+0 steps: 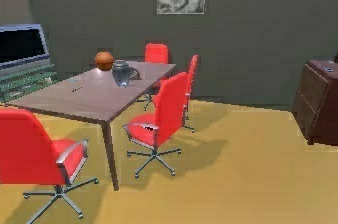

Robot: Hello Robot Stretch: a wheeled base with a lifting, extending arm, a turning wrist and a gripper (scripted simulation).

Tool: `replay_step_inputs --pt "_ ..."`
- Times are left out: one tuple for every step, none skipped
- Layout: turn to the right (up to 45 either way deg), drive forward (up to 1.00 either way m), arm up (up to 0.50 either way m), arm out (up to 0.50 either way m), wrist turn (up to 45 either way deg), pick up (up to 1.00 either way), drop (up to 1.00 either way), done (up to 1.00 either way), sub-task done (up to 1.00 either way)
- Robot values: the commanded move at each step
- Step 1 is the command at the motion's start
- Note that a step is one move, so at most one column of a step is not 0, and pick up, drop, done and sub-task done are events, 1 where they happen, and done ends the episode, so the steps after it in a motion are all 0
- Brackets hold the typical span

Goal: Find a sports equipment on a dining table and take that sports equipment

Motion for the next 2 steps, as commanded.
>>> replay_step_inputs --pt "0.0 0.5 0.0 0.0 0.0 0.0 0.0 0.0 0.0" --pt "-45.0 0.0 0.0 0.0 0.0 0.0 0.0 0.0 0.0"
